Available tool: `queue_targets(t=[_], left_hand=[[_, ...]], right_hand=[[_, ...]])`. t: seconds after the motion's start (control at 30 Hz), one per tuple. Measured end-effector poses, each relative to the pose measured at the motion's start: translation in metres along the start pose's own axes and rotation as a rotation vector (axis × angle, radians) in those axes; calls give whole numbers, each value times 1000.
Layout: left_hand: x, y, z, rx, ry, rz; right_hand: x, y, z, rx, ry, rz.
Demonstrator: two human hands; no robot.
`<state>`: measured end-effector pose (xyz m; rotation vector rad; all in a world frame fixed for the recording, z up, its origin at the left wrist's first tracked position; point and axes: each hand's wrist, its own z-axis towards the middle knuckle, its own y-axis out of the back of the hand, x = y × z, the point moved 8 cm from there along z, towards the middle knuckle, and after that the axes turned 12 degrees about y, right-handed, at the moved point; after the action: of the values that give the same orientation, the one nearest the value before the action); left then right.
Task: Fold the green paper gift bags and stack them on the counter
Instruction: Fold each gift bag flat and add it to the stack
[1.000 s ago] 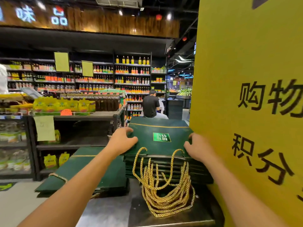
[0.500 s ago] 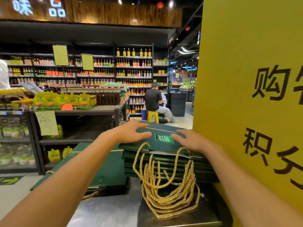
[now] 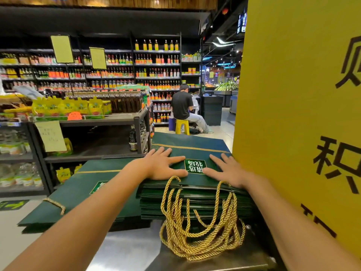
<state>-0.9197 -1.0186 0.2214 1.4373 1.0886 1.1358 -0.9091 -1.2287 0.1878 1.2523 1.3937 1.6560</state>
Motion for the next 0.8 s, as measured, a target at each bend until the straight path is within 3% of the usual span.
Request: queue_targets(t=[0.4,0.6,0.8], left_hand=[[2,7,-3,-28,-22,-96],[31,57,-41,-259,-22,-539],[98,71,-95,-374,139,-516]], right_hand=[[6,10,-3,11,2,23],[43,70,-18,-181,126,-67],[124,113,-27,-367,288,-81]])
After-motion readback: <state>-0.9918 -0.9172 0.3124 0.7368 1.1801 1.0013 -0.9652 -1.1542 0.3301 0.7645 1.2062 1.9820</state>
